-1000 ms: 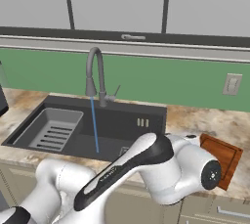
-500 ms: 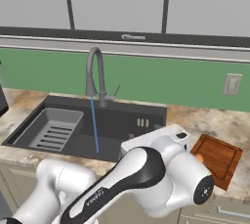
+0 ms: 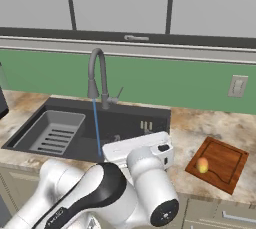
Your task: Pick the mango from the sink and place it on the cutting board to airdry. Then turn off the sink faucet.
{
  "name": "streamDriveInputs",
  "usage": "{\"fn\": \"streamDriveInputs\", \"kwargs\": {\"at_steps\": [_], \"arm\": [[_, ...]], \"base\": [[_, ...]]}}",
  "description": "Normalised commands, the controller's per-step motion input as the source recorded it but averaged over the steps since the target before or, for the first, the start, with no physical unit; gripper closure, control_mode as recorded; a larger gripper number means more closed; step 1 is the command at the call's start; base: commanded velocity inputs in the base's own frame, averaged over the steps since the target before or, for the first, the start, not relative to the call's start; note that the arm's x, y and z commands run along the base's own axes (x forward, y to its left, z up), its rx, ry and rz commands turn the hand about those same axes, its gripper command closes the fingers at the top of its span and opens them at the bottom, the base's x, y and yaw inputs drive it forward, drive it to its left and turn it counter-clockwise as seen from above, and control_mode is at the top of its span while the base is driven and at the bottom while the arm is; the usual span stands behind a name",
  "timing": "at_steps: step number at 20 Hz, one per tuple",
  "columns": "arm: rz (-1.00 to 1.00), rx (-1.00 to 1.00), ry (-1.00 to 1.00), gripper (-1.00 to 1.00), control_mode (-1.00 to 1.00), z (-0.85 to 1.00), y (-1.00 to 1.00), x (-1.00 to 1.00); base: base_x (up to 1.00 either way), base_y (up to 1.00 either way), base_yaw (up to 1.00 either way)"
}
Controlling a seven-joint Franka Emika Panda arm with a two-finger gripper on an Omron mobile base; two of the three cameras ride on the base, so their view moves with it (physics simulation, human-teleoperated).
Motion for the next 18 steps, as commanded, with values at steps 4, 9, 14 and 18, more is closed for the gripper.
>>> {"fn": "streamDriveInputs", "kwargs": {"at_steps": [4,9,14,18], "arm": [[-0.14,0.08,0.0,-1.0,-1.0,0.0,0.33,0.0],[0.0,0.03,0.0,-1.0,-1.0,0.0,0.29,0.0],[0.01,0.0,0.0,-1.0,-1.0,0.0,0.2,0.0],[0.05,0.0,0.0,-1.0,-1.0,0.0,0.09,0.03]], "base": [[0.0,0.0,0.0],[0.0,0.0,0.0],[0.0,0.0,0.0],[0.0,0.0,0.0]]}}
